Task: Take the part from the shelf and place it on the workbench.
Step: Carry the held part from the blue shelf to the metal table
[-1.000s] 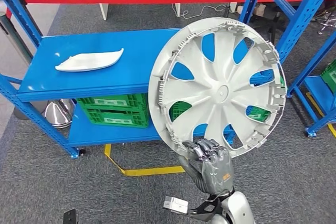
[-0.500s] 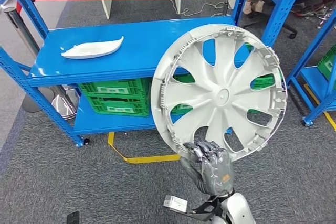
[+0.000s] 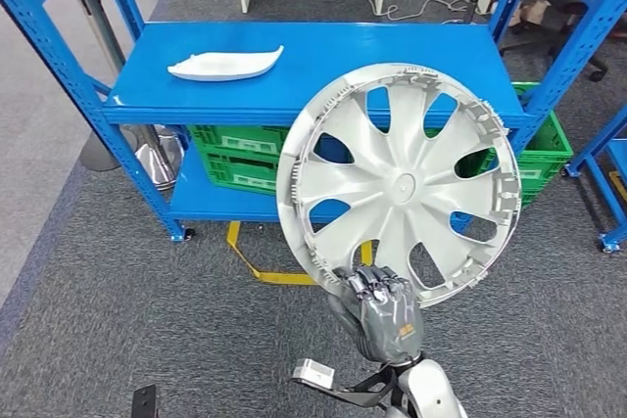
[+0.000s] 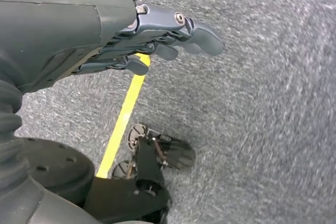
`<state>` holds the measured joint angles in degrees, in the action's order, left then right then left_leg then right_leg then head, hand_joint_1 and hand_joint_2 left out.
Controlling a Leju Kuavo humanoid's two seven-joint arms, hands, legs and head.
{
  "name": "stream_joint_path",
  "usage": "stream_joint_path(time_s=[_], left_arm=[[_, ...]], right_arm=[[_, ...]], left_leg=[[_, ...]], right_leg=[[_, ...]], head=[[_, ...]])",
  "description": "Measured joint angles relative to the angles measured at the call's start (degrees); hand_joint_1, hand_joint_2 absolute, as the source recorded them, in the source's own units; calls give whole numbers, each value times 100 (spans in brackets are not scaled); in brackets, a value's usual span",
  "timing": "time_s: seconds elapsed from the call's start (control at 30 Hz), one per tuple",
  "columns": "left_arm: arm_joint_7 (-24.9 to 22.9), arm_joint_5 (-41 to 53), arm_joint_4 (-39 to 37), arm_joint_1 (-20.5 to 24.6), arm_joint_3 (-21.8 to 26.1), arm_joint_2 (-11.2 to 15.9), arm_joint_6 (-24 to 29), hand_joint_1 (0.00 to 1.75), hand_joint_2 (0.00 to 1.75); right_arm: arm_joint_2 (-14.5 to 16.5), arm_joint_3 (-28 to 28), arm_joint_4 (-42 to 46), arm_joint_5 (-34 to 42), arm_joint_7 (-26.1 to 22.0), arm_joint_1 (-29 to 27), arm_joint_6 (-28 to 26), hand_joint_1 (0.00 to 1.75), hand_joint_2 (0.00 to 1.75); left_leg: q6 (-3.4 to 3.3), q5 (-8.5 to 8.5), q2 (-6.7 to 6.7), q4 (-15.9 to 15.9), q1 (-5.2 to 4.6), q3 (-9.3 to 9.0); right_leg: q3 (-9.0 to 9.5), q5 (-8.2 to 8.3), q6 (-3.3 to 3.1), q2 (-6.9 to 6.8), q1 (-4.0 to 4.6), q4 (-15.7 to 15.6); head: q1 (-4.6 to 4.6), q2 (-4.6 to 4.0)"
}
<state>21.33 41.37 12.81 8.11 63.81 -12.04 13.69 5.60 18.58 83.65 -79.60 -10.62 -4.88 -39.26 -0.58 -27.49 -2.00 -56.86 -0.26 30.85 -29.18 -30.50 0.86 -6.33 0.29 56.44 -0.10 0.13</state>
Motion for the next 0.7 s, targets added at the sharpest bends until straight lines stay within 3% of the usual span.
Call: stream_joint_path(time_s=[0.07, 0.1, 0.17, 0.2, 0.23, 0.27, 0.33, 0.4, 0.47, 0.5, 0.57, 0.63, 0.7], left_arm=[[38, -44, 1, 54, -17, 8, -16, 0, 175], [78, -73, 2, 82, -22, 11, -37, 0, 175], [160, -116, 2, 129, -25, 19, -73, 0, 175], [183, -138, 2, 141, -25, 25, -76, 0, 175], [193, -154, 2, 146, -25, 31, -67, 0, 175], [194, -175, 1, 149, -23, 36, -49, 0, 175], [193, -227, 1, 158, -16, 36, -8, 0, 175], [190, -271, 1, 174, 7, 33, 16, 0, 175], [183, -245, 1, 165, 32, 36, 24, 0, 175], [172, -194, 0, 147, 36, 34, 29, 0, 175], [98, -67, -1, 121, 20, 27, 64, 0, 175], [-11, 1, -2, 103, -8, 9, 116, 0, 175], [-88, 8, -3, 52, -23, -12, 153, 0, 175]], right_arm=[[-2, 99, -65, 21, 19, 77, 0, 175, 175], [-3, 151, -135, 39, 22, 138, 0, 175, 175], [-4, 281, -342, 89, 20, 301, 1, 175, 175], [-5, 354, -461, 117, 17, 396, 1, 175, 175], [-5, 425, -574, 144, 14, 490, 2, 175, 175], [-5, 493, -674, 171, 12, 579, 2, 175, 175], [-7, 604, -834, 207, 10, 742, 2, 175, 175], [-13, 697, -953, 215, 11, 887, 2, 175, 175], [-22, 773, -1032, 176, 50, 969, 1, 175, 175], [-30, 800, -1052, 147, 93, 979, 1, 175, 175], [-59, 827, -1032, 101, 190, 941, 0, 175, 175], [-132, 828, -961, 74, 242, 846, 0, 175, 175], [-224, 831, -905, 22, 265, 756, 0, 175, 175]], left_leg=[[-78, 24, 104, 79, 29, 7], [-106, 46, 154, 80, 23, 31], [-138, 76, 261, 68, 6, 72], [-142, 86, 323, 59, -3, 83], [-140, 92, 389, 45, -8, 89], [-136, 94, 462, 29, -11, 92], [-116, 98, 605, -15, -16, 120], [-57, 134, 738, -65, -9, 224], [24, 188, 874, -88, 10, 328], [57, 180, 851, -110, 6, 362], [127, -14, 619, -410, -3, 508], [199, -371, 355, -1107, 29, 820], [243, -527, 286, -1632, 72, 1038]], right_leg=[[-211, -251, 45, 297, -20, 385], [-383, -423, 53, 460, -31, 750], [-751, -664, 57, 583, -38, 1485], [-845, -644, 55, 601, -38, 1647], [-825, -507, 47, 616, -39, 1573], [-702, -284, 32, 656, -41, 1293], [-372, 93, 0, 917, -65, 577], [-200, 153, -13, 1122, -89, 191], [-184, 128, -32, 1042, -95, 112], [-188, 144, -51, 968, -103, 104], [-173, 163, -93, 794, -124, 74], [-170, 156, -119, 606, -112, 74], [-171, 146, -127, 434, -103, 79]], head=[[27, 0], [42, 0], [51, 0], [53, 0], [53, 0], [54, 0], [50, 0], [47, 0], [52, 0], [45, 0], [12, 0], [-18, 0], [-17, 0]])
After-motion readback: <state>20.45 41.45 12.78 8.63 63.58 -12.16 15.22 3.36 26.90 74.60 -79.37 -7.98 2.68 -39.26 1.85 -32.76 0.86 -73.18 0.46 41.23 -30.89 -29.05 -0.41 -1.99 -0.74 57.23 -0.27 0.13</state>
